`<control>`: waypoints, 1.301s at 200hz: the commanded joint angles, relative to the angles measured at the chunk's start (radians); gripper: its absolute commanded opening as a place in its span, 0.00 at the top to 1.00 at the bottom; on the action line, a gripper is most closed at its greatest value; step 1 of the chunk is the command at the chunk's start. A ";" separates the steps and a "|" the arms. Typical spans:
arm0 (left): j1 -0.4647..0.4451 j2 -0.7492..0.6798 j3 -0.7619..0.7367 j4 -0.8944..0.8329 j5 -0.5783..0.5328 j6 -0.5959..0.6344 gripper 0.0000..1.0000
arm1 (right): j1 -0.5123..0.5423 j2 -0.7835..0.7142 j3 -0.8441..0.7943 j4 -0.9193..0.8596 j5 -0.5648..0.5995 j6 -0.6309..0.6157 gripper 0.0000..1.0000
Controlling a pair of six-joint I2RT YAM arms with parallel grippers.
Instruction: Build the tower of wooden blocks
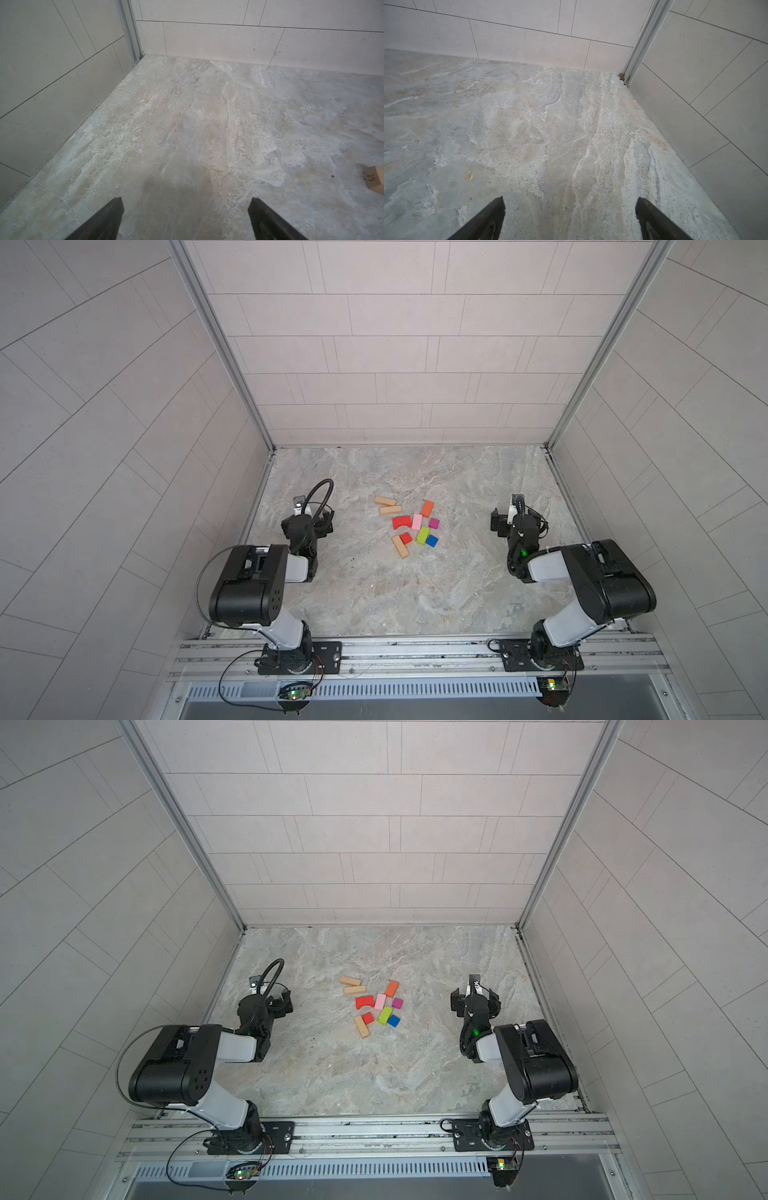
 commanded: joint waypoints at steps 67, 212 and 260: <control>-0.007 -0.005 0.017 0.013 -0.010 0.005 0.00 | -0.005 0.002 0.013 -0.003 -0.005 -0.013 0.01; -0.027 -0.056 0.034 -0.061 -0.065 0.017 0.00 | 0.002 -0.115 0.033 -0.136 0.002 -0.025 0.01; -0.055 -0.217 0.248 -0.571 -0.212 -0.053 0.00 | 0.011 -0.338 0.160 -0.566 0.002 0.071 0.01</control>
